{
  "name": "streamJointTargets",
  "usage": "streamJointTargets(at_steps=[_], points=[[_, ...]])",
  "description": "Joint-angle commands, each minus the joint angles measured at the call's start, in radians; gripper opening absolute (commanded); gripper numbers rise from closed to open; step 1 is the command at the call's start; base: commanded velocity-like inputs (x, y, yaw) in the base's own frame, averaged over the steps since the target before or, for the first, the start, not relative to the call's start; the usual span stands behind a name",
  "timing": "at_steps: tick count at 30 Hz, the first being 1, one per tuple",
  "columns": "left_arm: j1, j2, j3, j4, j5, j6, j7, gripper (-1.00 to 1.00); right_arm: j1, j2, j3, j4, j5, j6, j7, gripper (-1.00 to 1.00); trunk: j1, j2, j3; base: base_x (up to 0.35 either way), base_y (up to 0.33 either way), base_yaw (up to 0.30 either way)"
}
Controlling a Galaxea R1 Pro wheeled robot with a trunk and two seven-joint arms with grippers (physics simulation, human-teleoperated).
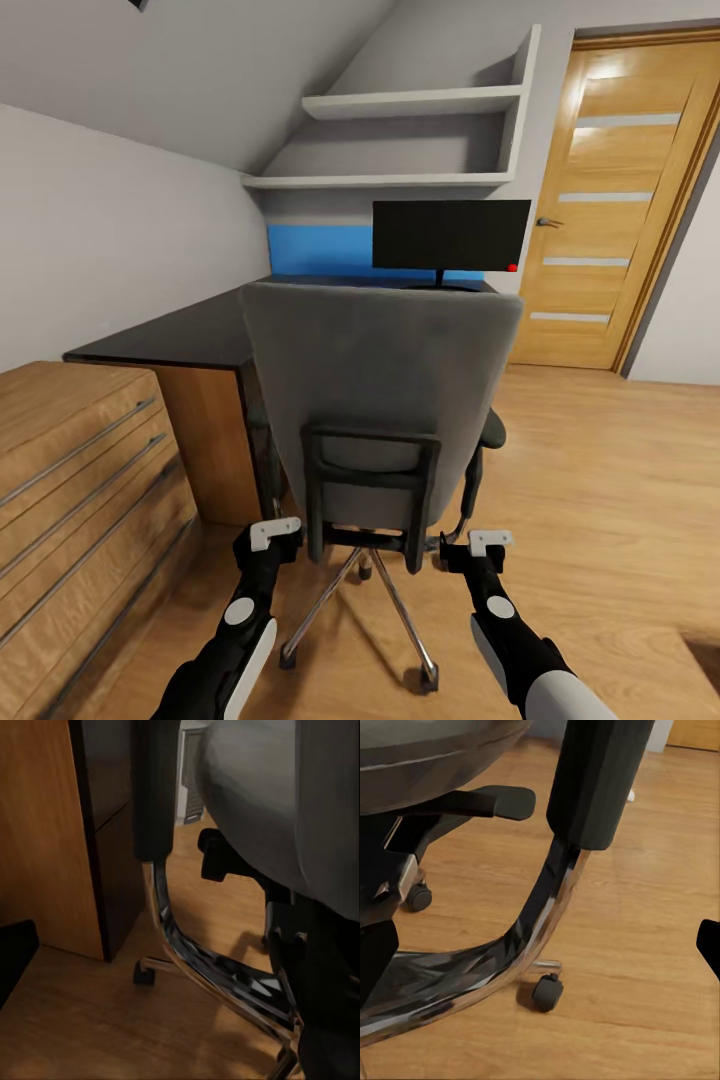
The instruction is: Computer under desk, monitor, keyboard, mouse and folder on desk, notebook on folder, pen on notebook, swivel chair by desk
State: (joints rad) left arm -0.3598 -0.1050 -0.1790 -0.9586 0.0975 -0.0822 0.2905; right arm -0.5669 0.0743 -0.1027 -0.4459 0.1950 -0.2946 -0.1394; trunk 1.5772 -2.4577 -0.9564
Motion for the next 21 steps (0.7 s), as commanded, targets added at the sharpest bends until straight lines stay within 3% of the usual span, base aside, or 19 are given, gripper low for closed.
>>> streamJointTargets(at_steps=[1,8,21], points=[[-0.001,0.001,-0.004,0.001,0.010,-0.005,0.006,1.00,-0.001,0.001,-0.006,0.001,0.011,-0.003,-0.002,1.00,0.000,0.000,-0.001,0.024,-0.007,0.000],[-0.001,0.001,-0.004,0.000,0.011,-0.004,0.006,1.00,-0.001,0.001,-0.006,0.001,0.011,-0.003,-0.002,1.00,0.000,0.000,-0.001,-0.007,-0.009,0.000],[-0.001,0.001,-0.004,0.000,0.011,-0.005,0.006,1.00,-0.001,0.001,-0.006,0.013,0.012,-0.003,-0.002,1.00,0.000,0.000,-0.001,-0.107,-0.063,0.000]])
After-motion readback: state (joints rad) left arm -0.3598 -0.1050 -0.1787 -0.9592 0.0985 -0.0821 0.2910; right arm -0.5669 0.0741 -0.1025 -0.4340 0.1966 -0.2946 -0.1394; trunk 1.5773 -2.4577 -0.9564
